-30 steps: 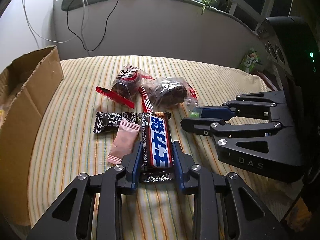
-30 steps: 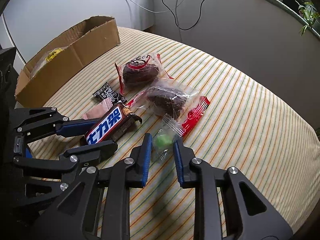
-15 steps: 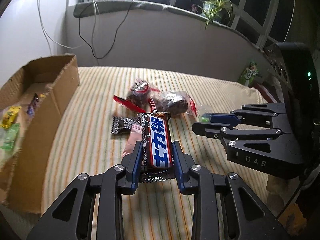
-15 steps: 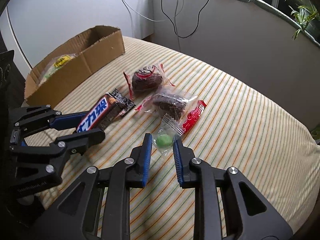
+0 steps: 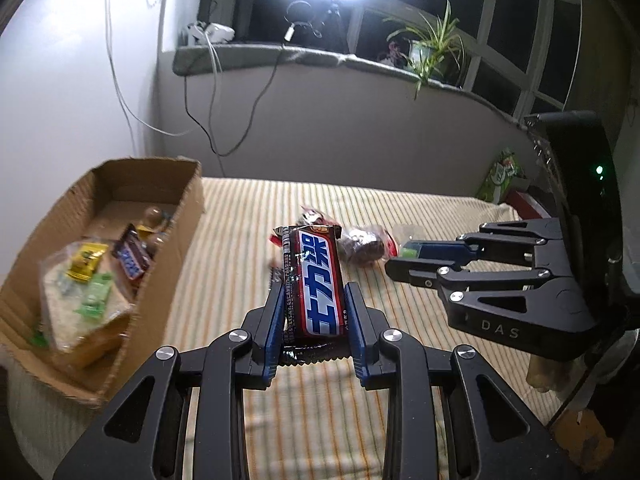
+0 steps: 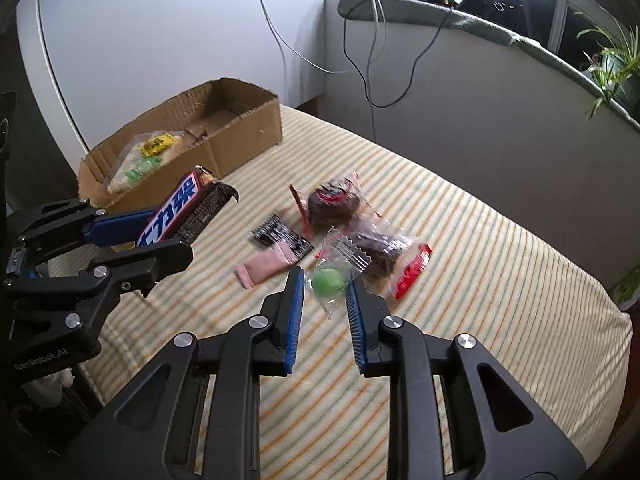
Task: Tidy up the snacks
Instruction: 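Carry the Snickers bar and green candy pack into the box with both tools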
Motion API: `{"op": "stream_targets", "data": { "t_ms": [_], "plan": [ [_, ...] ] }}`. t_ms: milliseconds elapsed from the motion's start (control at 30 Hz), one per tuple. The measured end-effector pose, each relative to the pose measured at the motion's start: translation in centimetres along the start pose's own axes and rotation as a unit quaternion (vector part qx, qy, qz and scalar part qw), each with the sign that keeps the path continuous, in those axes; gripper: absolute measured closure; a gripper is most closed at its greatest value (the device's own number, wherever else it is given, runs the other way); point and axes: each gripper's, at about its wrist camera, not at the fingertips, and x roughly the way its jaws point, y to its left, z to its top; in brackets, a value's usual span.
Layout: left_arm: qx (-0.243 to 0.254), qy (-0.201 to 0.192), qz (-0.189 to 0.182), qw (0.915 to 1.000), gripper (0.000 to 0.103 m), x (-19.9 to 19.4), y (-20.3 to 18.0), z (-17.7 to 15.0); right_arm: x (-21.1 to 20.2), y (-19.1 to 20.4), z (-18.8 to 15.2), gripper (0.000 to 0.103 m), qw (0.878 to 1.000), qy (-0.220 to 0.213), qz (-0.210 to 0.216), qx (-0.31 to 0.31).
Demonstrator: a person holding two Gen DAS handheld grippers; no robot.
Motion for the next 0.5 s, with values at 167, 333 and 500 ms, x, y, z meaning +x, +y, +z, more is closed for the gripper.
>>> {"op": "stream_targets", "data": {
  "t_ms": [167, 333, 500],
  "plan": [
    [-0.003, -0.015, 0.009, 0.9998, 0.075, -1.1, 1.2, 0.5, 0.2, 1.4, 1.2, 0.081, 1.000, -0.007, 0.005, -0.010],
    [-0.010, -0.026, 0.019, 0.9994, 0.075, -2.0, 2.6, 0.6, 0.6, 3.0, 2.7, 0.081, 1.000, -0.013, 0.011, -0.021],
    [-0.020, -0.035, 0.033, 0.9987, 0.075, -2.7, 4.2, 0.7, 1.2, 4.3, 3.9, 0.081, 0.999, -0.017, 0.017, -0.031]
  ]
}}
